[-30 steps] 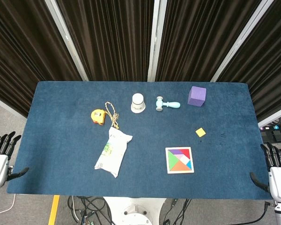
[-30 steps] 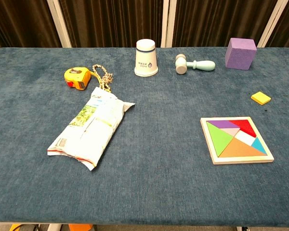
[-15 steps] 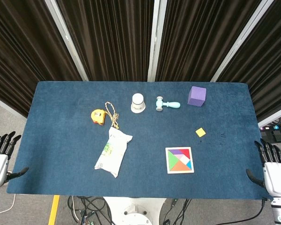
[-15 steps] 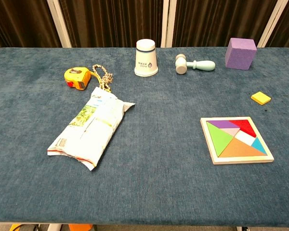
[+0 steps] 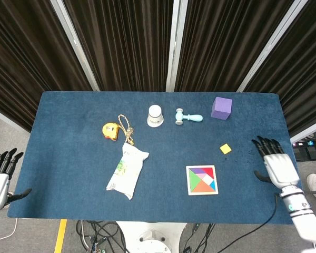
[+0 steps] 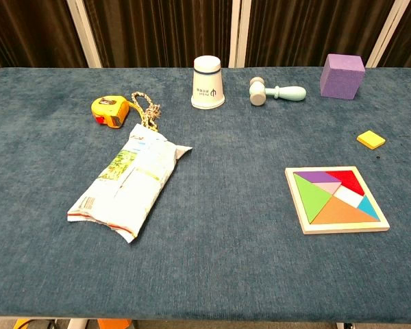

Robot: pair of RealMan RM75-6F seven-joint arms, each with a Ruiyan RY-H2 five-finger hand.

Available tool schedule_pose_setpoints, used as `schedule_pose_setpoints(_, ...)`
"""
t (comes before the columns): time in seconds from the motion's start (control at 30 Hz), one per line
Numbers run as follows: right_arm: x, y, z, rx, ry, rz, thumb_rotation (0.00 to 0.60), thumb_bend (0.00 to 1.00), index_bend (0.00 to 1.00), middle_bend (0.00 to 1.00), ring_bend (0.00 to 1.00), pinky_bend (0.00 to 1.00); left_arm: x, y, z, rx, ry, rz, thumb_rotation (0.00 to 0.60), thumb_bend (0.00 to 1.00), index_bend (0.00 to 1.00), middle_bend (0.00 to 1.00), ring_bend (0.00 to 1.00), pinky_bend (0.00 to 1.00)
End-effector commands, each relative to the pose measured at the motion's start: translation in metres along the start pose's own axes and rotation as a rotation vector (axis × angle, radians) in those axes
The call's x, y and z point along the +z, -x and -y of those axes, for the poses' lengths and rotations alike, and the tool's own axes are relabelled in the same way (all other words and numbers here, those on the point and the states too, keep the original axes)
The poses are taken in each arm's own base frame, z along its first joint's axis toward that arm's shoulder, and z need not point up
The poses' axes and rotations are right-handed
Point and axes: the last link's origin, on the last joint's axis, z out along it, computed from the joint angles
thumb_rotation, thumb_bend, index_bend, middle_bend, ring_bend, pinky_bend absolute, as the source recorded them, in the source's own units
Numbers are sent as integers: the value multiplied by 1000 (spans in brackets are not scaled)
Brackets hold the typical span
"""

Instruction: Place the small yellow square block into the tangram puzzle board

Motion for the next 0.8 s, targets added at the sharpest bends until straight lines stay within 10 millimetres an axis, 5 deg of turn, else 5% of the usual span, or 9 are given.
schedule_pose_setpoints(0.03, 29, 7, 5, -110, -35, 55, 600, 195, 0, 0, 0, 0, 1, 4, 2, -2, -8, 11, 600, 0, 87, 18, 0, 44)
schedule_pose_setpoints(0.33, 60, 22, 8, -256, -61, 135, 600, 203, 0, 0, 0, 0, 5, 3, 4, 4, -8, 3, 600, 0, 87, 18, 0, 44)
schedule_pose_setpoints(0.8, 96, 45, 21, -242, -57, 142, 600, 202, 0, 0, 0, 0, 6, 8, 8, 2, -16, 14, 600, 0, 87, 18, 0, 44)
